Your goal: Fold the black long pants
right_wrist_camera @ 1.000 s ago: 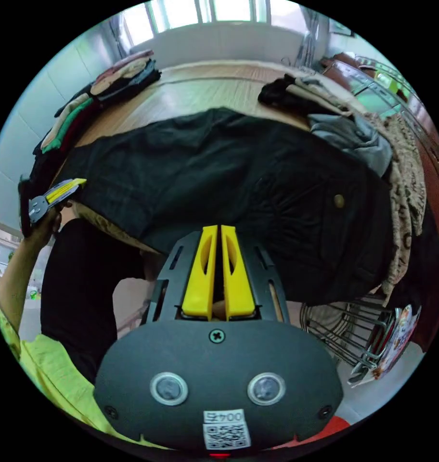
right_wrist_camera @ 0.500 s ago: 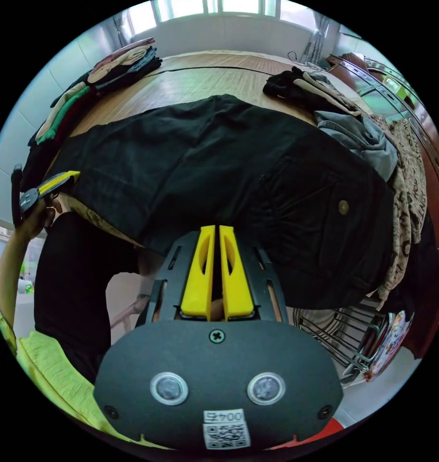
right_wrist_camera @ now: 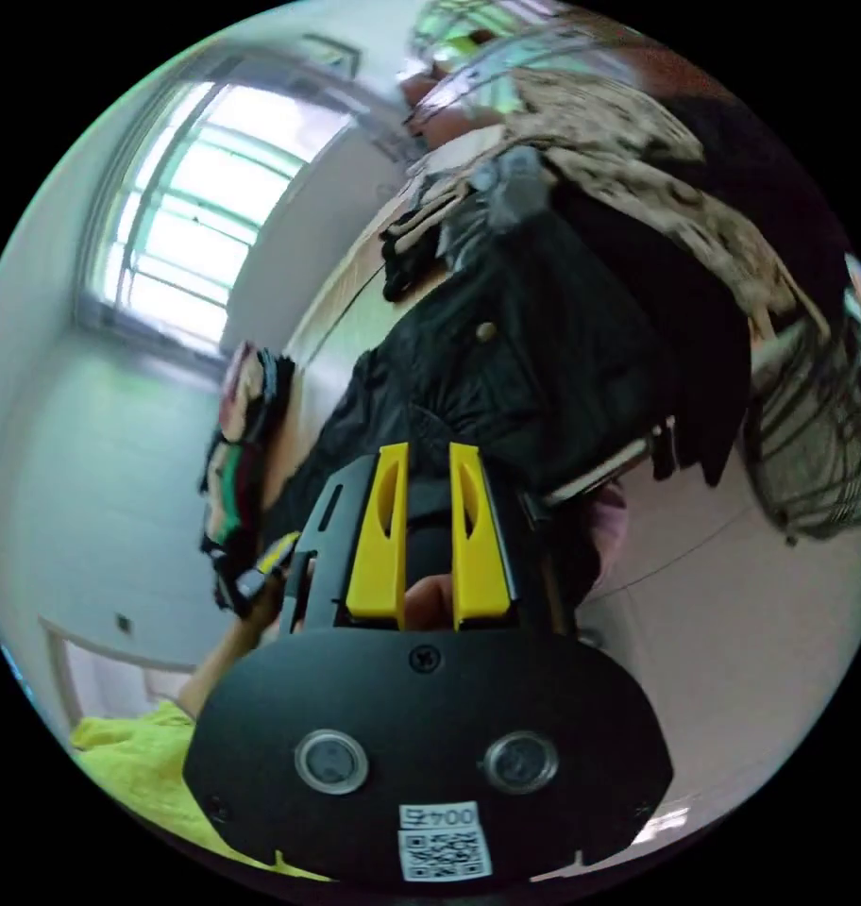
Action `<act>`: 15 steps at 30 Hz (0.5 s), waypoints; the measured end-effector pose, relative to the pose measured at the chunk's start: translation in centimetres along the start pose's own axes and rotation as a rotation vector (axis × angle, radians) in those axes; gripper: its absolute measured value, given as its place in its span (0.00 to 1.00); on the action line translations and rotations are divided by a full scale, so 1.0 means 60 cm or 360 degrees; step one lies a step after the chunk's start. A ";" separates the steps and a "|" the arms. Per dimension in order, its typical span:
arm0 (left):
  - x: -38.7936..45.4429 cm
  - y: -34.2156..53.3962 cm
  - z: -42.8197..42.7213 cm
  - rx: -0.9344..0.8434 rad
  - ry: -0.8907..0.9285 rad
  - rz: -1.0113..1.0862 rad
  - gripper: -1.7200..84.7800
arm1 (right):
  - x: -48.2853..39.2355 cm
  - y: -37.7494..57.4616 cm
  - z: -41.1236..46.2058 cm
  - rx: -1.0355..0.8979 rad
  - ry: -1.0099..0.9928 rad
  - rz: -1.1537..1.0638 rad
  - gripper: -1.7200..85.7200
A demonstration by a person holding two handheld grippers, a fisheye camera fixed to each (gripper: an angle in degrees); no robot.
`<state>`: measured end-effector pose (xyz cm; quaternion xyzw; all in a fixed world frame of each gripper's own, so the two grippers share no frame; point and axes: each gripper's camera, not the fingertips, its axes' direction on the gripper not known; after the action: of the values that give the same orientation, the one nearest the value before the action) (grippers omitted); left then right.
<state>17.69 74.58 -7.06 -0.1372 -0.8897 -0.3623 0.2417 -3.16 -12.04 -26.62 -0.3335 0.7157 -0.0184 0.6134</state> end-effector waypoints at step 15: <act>0.178 -0.042 0.020 -0.0035 0.0021 -0.0007 0.02 | 0.360 0.093 -0.026 0.0422 -0.0699 0.0828 0.20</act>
<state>7.18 74.40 -3.59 -0.1354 -0.8843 -0.3734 0.2453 -7.64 -19.14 -47.36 -0.0540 0.6193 0.1175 0.7744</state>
